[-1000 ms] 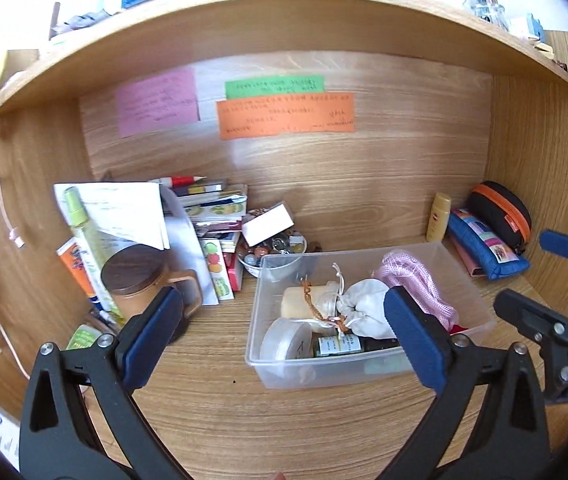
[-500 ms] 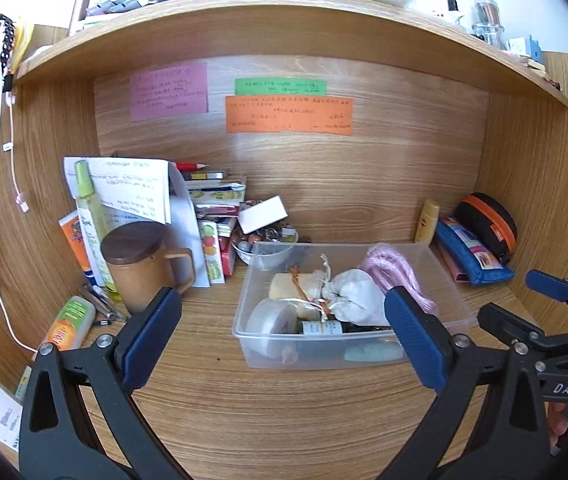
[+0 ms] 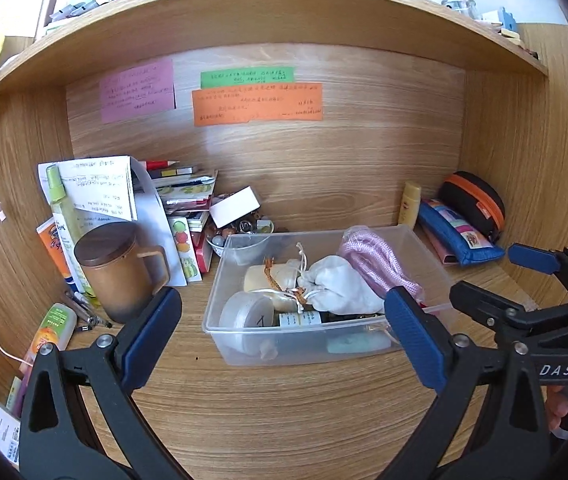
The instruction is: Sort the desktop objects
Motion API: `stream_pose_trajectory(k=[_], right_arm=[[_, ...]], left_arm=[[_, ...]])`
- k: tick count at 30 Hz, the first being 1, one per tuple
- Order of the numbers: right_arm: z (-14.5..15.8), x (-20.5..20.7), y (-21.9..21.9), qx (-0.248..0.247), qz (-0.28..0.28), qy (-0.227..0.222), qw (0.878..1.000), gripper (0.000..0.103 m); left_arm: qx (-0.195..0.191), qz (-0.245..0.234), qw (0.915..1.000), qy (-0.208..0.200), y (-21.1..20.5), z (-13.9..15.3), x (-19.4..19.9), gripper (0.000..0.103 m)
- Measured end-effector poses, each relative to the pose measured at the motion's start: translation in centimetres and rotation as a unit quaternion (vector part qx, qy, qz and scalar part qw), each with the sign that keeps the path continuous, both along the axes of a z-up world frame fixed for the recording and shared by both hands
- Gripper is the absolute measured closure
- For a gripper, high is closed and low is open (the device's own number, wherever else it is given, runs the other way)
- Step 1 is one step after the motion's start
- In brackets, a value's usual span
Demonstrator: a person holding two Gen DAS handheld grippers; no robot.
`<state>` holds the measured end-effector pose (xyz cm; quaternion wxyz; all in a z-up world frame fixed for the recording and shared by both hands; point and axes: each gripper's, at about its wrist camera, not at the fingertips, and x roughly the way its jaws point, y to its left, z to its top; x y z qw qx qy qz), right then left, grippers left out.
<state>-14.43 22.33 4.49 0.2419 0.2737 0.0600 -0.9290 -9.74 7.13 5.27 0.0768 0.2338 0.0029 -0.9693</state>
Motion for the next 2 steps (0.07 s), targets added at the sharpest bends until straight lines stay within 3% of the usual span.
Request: stream_pose_trajectory(k=[2], right_arm=[[-0.13,-0.28,0.0,0.003,-0.001,-0.003,1.0,0.0]], left_arm=[[0.001,0.009,1.0,-0.002,-0.14,-0.08,-0.22,0.0]])
